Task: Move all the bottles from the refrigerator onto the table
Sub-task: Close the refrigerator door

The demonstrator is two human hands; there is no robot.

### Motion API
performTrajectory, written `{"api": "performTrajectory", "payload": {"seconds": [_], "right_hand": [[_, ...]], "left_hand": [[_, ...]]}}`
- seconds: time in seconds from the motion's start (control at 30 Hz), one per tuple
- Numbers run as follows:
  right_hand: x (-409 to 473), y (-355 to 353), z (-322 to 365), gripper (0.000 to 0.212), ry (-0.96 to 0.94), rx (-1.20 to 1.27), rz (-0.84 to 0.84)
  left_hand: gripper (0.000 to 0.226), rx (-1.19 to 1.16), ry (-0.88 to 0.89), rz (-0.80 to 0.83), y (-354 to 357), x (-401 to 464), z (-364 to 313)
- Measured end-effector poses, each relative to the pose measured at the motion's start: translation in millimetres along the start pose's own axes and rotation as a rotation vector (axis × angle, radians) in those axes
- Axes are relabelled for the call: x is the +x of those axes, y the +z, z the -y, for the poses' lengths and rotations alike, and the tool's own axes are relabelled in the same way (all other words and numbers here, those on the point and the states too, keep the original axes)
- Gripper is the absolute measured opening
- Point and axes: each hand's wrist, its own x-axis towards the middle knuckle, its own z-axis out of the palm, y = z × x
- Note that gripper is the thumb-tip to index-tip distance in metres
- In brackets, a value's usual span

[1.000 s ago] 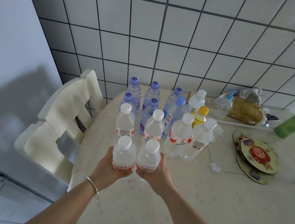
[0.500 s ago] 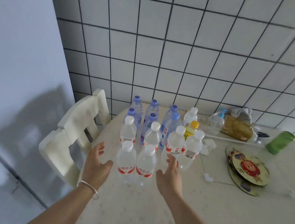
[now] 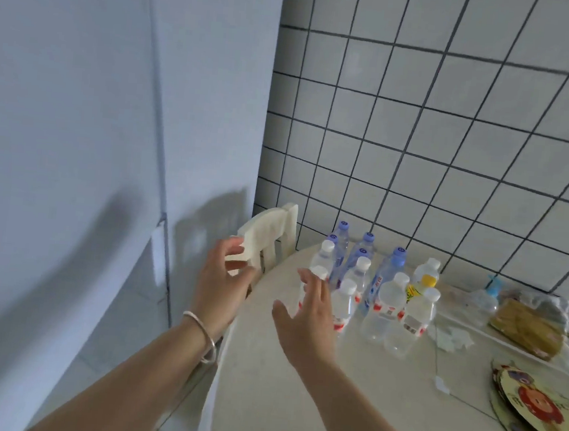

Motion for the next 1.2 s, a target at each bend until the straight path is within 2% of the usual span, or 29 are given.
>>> {"api": "performTrajectory", "payload": {"seconds": [0.23, 0.37, 0.5, 0.6, 0.63, 0.7, 0.83, 0.9, 1.07, 1.2], "right_hand": [[-69.6, 38.2, 97.2, 0.057, -0.261, 0.149, 0.228], [-99.4, 63.1, 152.8, 0.066, -0.369, 0.256, 0.32], [-122.8, 90.6, 193.3, 0.073, -0.4, 0.219, 0.395], [-134.0, 108.5, 216.3, 0.06, -0.377, 0.272, 0.376], [-136.0, 112.7, 222.2, 0.053, -0.353, 0.318, 0.346], [-141.7, 120.6, 231.5, 0.057, -0.302, 0.405, 0.267], [-152.1, 146.7, 245.3, 0.059, -0.264, 0.426, 0.112], [-154.7, 162.5, 256.0, 0.059, -0.275, 0.404, 0.064], [-156.7, 209.3, 290.4, 0.056, -0.32, 0.35, 0.035], [-147.3, 250.7, 318.2, 0.062, -0.358, 0.291, 0.084]], "left_hand": [[0.035, 0.037, 0.123, -0.072, -100.8, -60.7, -53.3], [0.034, 0.186, 0.247, -0.149, -155.2, -84.4, -73.4], [0.027, 0.427, 0.533, -0.299, -204.9, -100.8, -77.5], [0.023, 0.573, 0.706, -0.527, -242.2, -100.2, -73.7], [0.025, 0.568, 0.716, -0.599, -253.7, -98.4, -71.6], [0.036, 0.486, 0.674, -0.653, -273.8, -92.1, -65.8], [0.05, 0.338, 0.439, -0.488, -301.9, -75.8, -51.4], [0.048, 0.34, 0.411, -0.434, -317.6, -68.4, -42.7], [0.043, 0.289, 0.4, -0.405, -370.0, -45.7, -21.0], [0.044, 0.252, 0.361, -0.458, -414.2, -18.9, 1.8]]}}
